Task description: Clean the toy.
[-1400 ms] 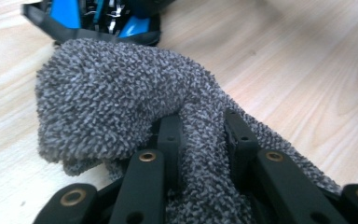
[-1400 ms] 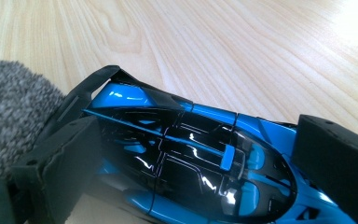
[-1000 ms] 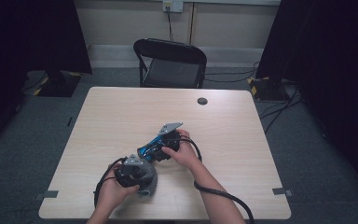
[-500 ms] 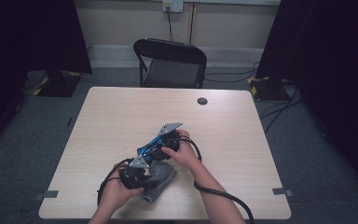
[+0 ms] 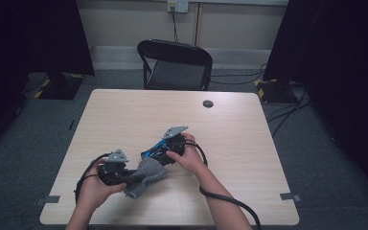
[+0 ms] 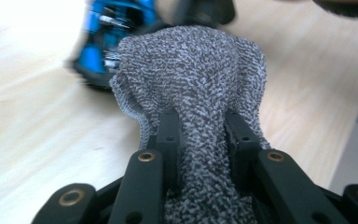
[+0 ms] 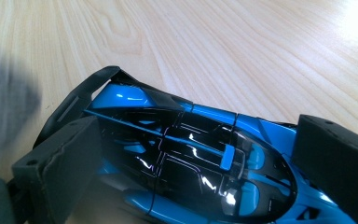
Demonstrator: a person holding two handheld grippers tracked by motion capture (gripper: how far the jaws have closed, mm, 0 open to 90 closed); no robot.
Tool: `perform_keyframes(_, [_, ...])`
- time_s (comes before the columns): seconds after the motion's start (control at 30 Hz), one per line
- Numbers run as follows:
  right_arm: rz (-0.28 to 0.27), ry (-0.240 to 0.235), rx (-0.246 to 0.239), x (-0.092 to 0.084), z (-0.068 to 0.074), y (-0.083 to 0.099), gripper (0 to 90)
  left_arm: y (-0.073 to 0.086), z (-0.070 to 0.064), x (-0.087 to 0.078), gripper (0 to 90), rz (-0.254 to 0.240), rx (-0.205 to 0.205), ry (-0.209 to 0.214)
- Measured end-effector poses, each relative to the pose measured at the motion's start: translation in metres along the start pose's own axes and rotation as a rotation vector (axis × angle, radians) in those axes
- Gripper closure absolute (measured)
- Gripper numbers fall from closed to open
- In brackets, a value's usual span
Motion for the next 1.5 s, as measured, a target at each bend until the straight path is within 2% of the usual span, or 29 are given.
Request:
perform_keyframes(0.03, [0.000,0.000,0.000,0.000,0.000,0.000,1.1,0.000,0.000,0.000,71.4,0.000,0.000,0.000])
perform_keyframes(0.07, [0.000,0.000,0.001,0.000,0.000,0.000,1.2,-0.002,0.010,-0.007,71.4,-0.026,-0.003,-0.047])
perform_keyframes(0.1, [-0.003,0.002,-0.001,0.000,0.000,0.000,1.2,-0.002,0.010,-0.007,71.4,-0.026,-0.003,-0.047])
perform_keyframes(0.13, [-0.003,0.001,0.000,0.000,0.000,0.000,1.2,-0.003,0.021,-0.010,71.5,-0.059,-0.018,-0.085])
perform_keyframes(0.2, [-0.005,0.001,-0.001,0.000,0.000,0.000,1.2,-0.003,0.033,-0.009,71.7,-0.084,-0.042,-0.145])
perform_keyframes(0.23, [-0.005,0.001,-0.001,0.000,0.000,0.000,1.2,-0.003,0.033,-0.009,71.7,-0.084,-0.042,-0.145])
perform_keyframes(0.27, [-0.008,0.002,-0.002,0.000,0.000,0.001,1.1,-0.001,0.046,-0.006,71.7,-0.092,-0.052,-0.203])
perform_keyframes(0.3, [-0.008,0.002,-0.002,0.000,0.000,0.001,1.1,-0.001,0.046,-0.006,71.7,-0.092,-0.052,-0.203])
perform_keyframes(0.33, [-0.008,0.002,-0.002,0.000,0.000,0.001,1.1,0.001,0.058,-0.002,71.8,-0.093,-0.062,-0.257])
perform_keyframes(0.43, [-0.001,0.001,0.001,0.000,0.001,0.000,1.2,0.003,0.073,0.004,71.8,-0.099,-0.086,-0.340])
perform_keyframes(0.47, [-0.001,0.001,0.000,0.000,0.001,0.000,1.2,0.004,0.077,0.006,71.8,-0.095,-0.090,-0.365])
perform_keyframes(0.5, [-0.001,0.001,-0.001,0.000,0.000,0.000,1.1,0.004,0.077,0.006,71.8,-0.095,-0.090,-0.365])
perform_keyframes(0.53, [-0.001,0.000,0.000,0.000,0.000,0.000,1.2,0.007,0.084,0.012,71.8,-0.075,-0.110,-0.403])
perform_keyframes(0.57, [0.001,0.000,0.000,0.000,0.000,0.000,1.1,0.009,0.087,0.015,71.8,-0.053,-0.108,-0.414])
perform_keyframes(0.63, [0.001,0.001,0.000,0.000,0.000,0.000,1.2,0.012,0.087,0.020,71.7,-0.034,-0.123,-0.411])
perform_keyframes(0.67, [0.000,0.002,-0.001,0.000,0.001,0.000,1.2,0.015,0.084,0.029,71.7,-0.010,-0.145,-0.375])
perform_keyframes(0.73, [0.000,0.002,0.000,0.000,0.001,0.000,1.2,0.017,0.079,0.037,71.8,0.042,-0.129,-0.355])
perform_keyframes(0.83, [0.005,0.003,-0.001,0.000,0.001,0.000,1.2,0.018,0.073,0.042,72.1,0.061,-0.130,-0.333])
perform_keyframes(0.87, [0.006,0.003,0.000,0.000,0.001,0.000,1.1,0.017,0.066,0.043,72.2,0.074,-0.119,-0.302])
perform_keyframes(0.9, [0.008,0.003,0.000,0.000,0.001,0.000,1.1,0.017,0.066,0.043,72.2,0.074,-0.119,-0.302])
perform_keyframes(0.93, [0.009,0.002,0.000,0.000,0.001,0.000,1.1,0.018,0.060,0.044,72.3,0.080,-0.129,-0.276])
perform_keyframes(1.03, [0.009,0.001,0.000,0.000,0.001,0.000,1.2,0.021,0.057,0.044,72.5,0.075,-0.126,-0.263])
perform_keyframes(1.07, [0.010,0.001,-0.001,0.000,0.001,-0.001,1.1,0.022,0.052,0.044,72.5,0.070,-0.146,-0.237])
perform_keyframes(1.2, [0.012,-0.001,-0.002,0.000,0.001,-0.001,1.2,0.024,0.043,0.044,72.9,0.061,-0.164,-0.206])
perform_keyframes(1.33, [0.011,0.000,0.000,0.000,0.001,-0.001,1.2,0.027,0.035,0.043,73.0,0.063,-0.172,-0.184])
perform_keyframes(1.5, [0.010,-0.004,-0.002,0.000,0.001,-0.001,1.2,0.031,0.024,0.039,73.0,0.083,-0.161,-0.152])
Point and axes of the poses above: each handheld gripper's, and its own axes: x roughly forward along the jaws, y roughly out of its underside, z roughly to its left, the point moved 6 cm from there along x, roughly forward along the jaws, and after that the axes turned 10 degrees about -z, right-handed, at the moved point
